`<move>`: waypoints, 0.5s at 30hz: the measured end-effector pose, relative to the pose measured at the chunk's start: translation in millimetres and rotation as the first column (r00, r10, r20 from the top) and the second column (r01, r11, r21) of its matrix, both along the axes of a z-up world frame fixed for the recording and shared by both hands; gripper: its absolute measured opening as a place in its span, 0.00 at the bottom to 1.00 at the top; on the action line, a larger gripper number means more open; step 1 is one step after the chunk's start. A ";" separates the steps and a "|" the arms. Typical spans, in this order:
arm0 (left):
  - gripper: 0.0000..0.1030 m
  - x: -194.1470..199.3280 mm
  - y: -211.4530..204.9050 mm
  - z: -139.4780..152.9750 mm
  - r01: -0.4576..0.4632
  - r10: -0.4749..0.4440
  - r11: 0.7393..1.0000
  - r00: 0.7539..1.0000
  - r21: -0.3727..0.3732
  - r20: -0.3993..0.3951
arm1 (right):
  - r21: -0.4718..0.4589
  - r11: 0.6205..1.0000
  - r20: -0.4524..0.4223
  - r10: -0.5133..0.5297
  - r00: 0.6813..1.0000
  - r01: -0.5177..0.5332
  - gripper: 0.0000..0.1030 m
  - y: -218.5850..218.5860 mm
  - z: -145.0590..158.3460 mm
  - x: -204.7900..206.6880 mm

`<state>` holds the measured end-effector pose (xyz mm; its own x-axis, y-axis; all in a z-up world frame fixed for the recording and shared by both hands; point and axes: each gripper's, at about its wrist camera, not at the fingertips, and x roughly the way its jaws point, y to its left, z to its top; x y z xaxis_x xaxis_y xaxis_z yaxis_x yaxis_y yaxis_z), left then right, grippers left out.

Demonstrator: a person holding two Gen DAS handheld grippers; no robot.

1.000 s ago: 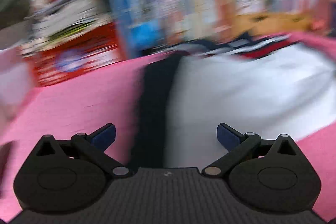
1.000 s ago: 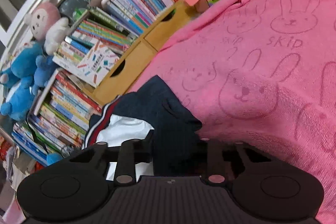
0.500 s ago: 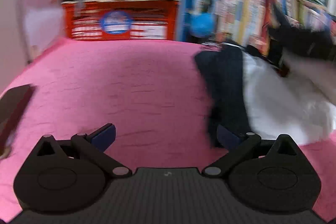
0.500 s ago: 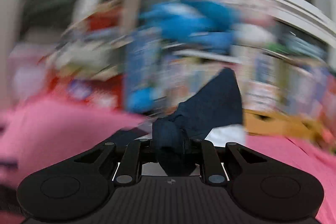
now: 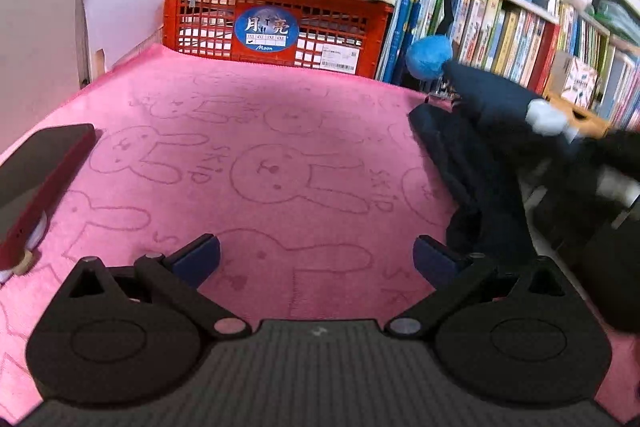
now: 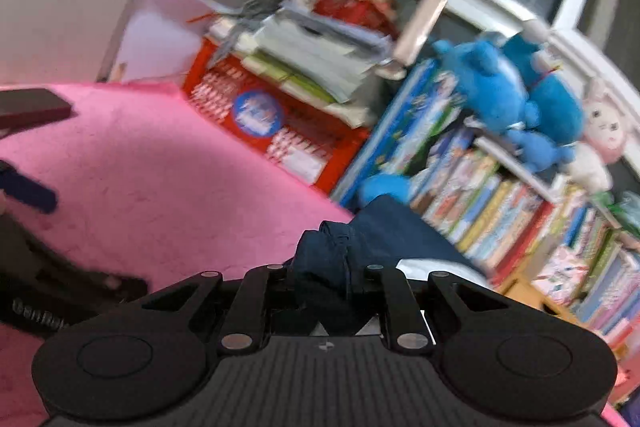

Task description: Fold clothes

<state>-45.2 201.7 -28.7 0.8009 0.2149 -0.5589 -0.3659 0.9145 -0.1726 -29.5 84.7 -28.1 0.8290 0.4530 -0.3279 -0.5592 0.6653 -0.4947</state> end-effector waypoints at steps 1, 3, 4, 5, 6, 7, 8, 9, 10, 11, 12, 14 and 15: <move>1.00 -0.5 0.8 -0.6 -0.012 0.012 1.000 1.000 -0.006 0.006 | -0.012 1.000 -0.015 0.000 1.000 -0.001 0.17 2.6 -6.1 1.0; 1.00 -1.2 5.6 -1.6 -0.011 0.011 1.000 1.000 -0.023 0.020 | -0.045 0.999 -0.035 0.003 0.999 -0.005 0.21 4.3 -16.1 2.5; 1.00 -1.4 5.7 -1.5 -0.011 0.011 1.000 1.000 -0.024 0.020 | -0.052 0.999 -0.026 0.008 1.000 -0.009 0.23 1.0 -16.6 -0.4; 1.00 -1.5 5.7 -1.5 -0.011 0.012 1.000 1.000 -0.024 0.021 | -0.059 0.998 -0.017 0.012 1.000 -0.013 0.28 -2.3 -17.1 -3.3; 1.00 -1.2 5.6 -1.5 -0.012 0.012 1.000 1.000 -0.023 0.020 | -0.066 0.998 -0.008 0.016 1.000 -0.016 0.40 -5.7 -17.3 -6.1; 1.00 -0.9 5.4 -1.6 -0.012 0.013 1.000 1.000 -0.021 0.019 | -0.074 0.997 0.011 0.018 1.000 -0.017 0.49 -10.0 -15.9 -9.2; 1.00 -0.6 5.2 -1.7 -0.013 0.013 1.000 1.000 -0.020 0.018 | -0.088 0.996 0.040 0.018 0.999 -0.014 0.72 -15.1 -15.5 -14.1; 1.00 -0.6 5.5 -1.6 -0.012 0.013 1.000 1.000 -0.022 0.020 | -0.110 0.994 0.075 0.027 0.997 -0.019 0.84 -19.8 -17.7 -18.5; 1.00 -0.7 5.8 -1.5 -0.012 0.013 1.000 1.000 -0.023 0.021 | -0.132 0.991 0.110 0.038 0.993 -0.023 0.84 -24.5 -19.8 -22.8; 1.00 -0.7 6.1 -1.5 -0.012 0.013 1.000 1.000 -0.025 0.022 | -0.155 0.988 0.143 0.048 0.988 -0.026 0.81 -28.8 -22.3 -26.8; 1.00 -0.6 6.2 -1.5 -0.013 0.014 1.000 1.000 -0.028 0.025 | -0.185 0.983 0.164 0.052 0.985 -0.021 0.76 -30.5 -27.4 -28.0; 1.00 -1.8 7.3 -1.7 -0.013 0.014 0.999 0.999 -0.035 0.032 | -0.187 0.982 0.171 0.038 0.985 -0.005 0.24 -29.0 -31.0 -24.2; 1.00 -2.5 7.9 -1.7 -0.013 0.015 0.999 0.999 -0.039 0.035 | -0.178 0.984 0.169 0.030 0.985 0.001 0.19 -27.8 -31.4 -22.2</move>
